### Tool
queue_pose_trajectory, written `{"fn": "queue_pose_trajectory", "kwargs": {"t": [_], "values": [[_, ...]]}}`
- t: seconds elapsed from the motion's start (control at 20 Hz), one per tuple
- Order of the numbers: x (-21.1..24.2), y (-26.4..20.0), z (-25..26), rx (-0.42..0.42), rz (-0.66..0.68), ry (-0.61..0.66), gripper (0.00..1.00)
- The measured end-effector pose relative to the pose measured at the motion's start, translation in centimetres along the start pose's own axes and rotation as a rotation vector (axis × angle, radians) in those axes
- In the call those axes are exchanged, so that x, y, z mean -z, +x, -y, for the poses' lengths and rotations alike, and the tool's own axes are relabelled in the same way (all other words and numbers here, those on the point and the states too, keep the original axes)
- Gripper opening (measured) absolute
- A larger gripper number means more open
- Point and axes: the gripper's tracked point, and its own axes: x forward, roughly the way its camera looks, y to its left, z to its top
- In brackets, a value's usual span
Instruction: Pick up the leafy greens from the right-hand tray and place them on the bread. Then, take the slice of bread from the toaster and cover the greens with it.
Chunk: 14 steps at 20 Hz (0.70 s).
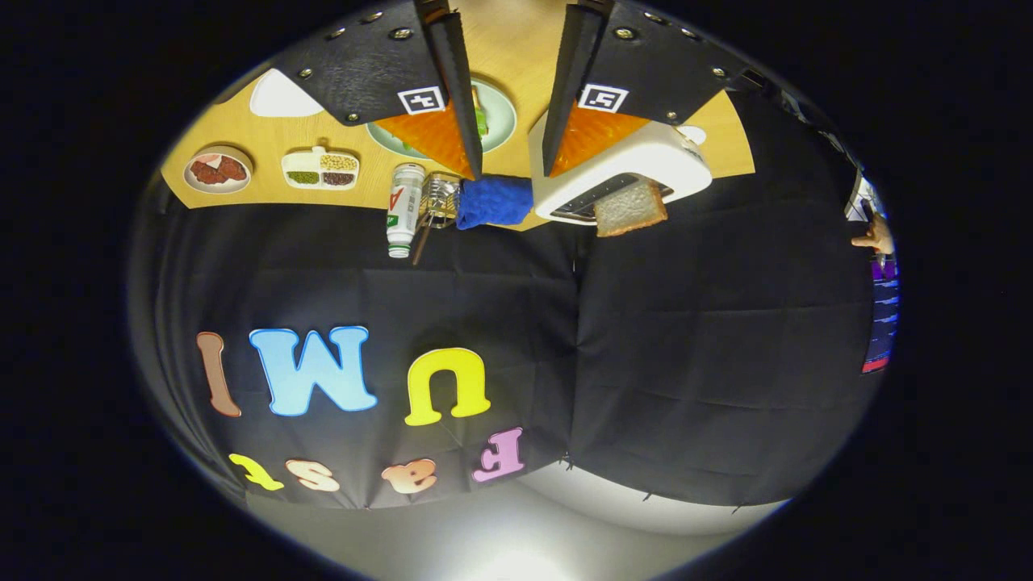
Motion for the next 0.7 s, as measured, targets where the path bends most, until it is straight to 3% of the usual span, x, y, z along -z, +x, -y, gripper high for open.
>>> {"fn": "queue_pose_trajectory", "kwargs": {"t": [0.45,0.7], "values": [[-2.4,0.3,-6.3,-0.026,0.026,0.013,0.46],[-1.3,2.4,-10.9,-0.088,0.006,0.003,0.46]]}}
